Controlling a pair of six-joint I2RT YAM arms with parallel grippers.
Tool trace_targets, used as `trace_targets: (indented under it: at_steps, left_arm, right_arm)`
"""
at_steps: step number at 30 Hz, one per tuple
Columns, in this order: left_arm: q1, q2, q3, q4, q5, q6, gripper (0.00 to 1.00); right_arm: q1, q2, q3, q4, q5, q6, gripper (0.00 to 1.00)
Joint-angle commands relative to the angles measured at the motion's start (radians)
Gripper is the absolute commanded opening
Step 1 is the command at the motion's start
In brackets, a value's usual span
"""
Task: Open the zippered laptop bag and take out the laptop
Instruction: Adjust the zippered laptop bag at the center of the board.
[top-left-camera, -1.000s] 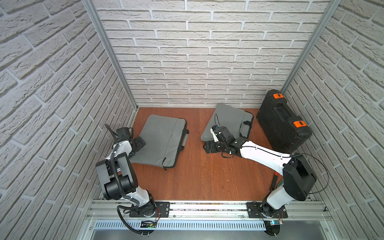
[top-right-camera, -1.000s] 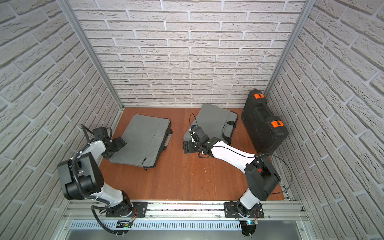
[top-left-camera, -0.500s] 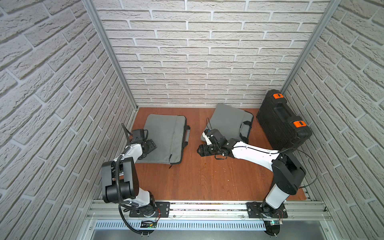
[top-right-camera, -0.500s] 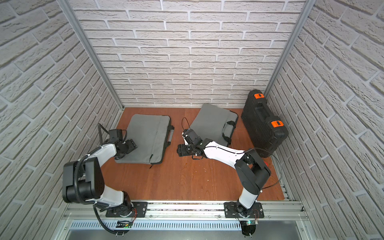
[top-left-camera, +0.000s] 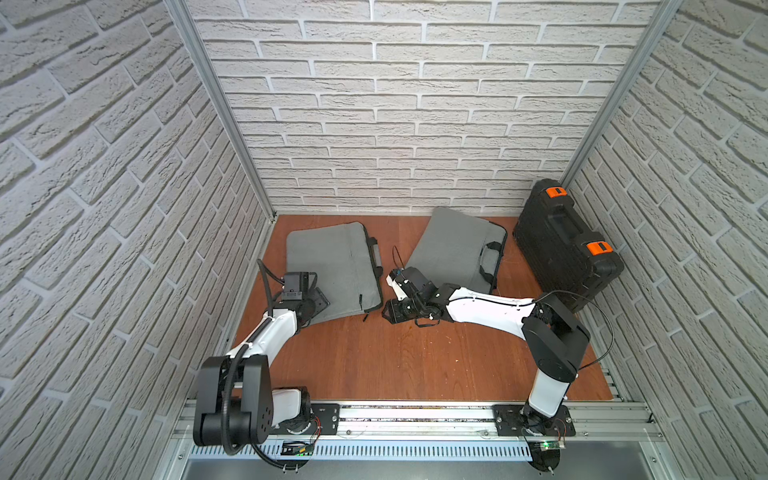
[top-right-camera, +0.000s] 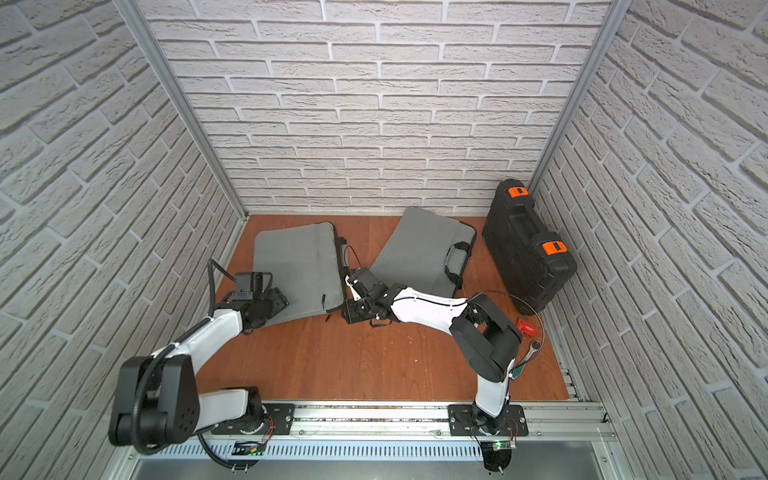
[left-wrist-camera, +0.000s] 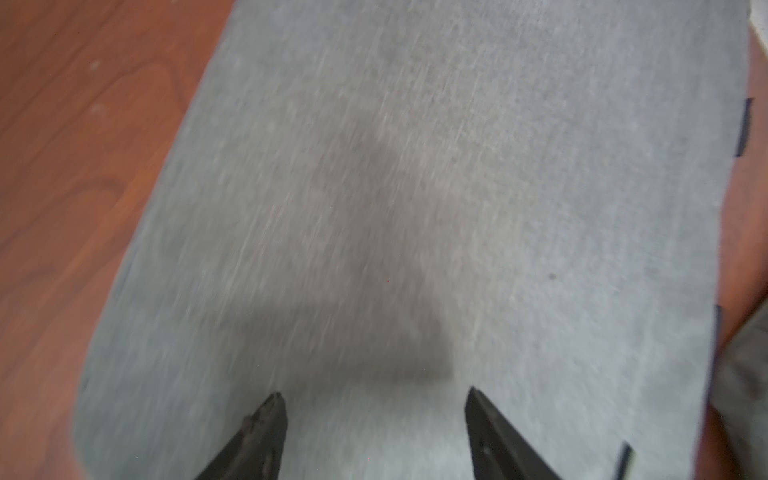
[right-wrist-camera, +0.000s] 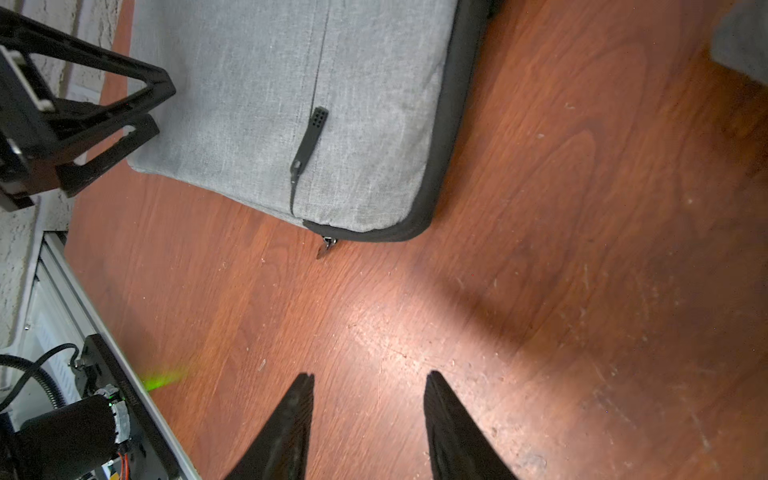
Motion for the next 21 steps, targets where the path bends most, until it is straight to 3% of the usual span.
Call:
trace_targets:
  at_steps: [1, 4, 9, 15, 21]
  left_arm:
    - [0.002, -0.133, -0.002, -0.127, -0.1, -0.036, 0.76]
    - [0.033, -0.261, -0.023, -0.19, -0.154, -0.06, 0.87]
    - [0.135, -0.372, -0.095, -0.202, -0.123, -0.078, 0.91]
    - [0.252, -0.354, -0.151, -0.132, 0.021, -0.077, 0.91]
    - [0.261, -0.304, -0.174, -0.062, 0.057, -0.091, 0.86]
  right_arm:
    - [0.05, -0.005, 0.03, -0.03, 0.112, -0.044, 0.44]
    - [0.101, 0.011, 0.036, -0.025, 0.208, -0.038, 0.42]
    - [0.184, 0.042, 0.059, -0.006, 0.372, -0.002, 0.42]
    - [0.225, 0.099, 0.088, 0.016, 0.424, 0.057, 0.42]
    - [0.229, 0.155, 0.151, 0.009, 0.454, 0.072, 0.43]
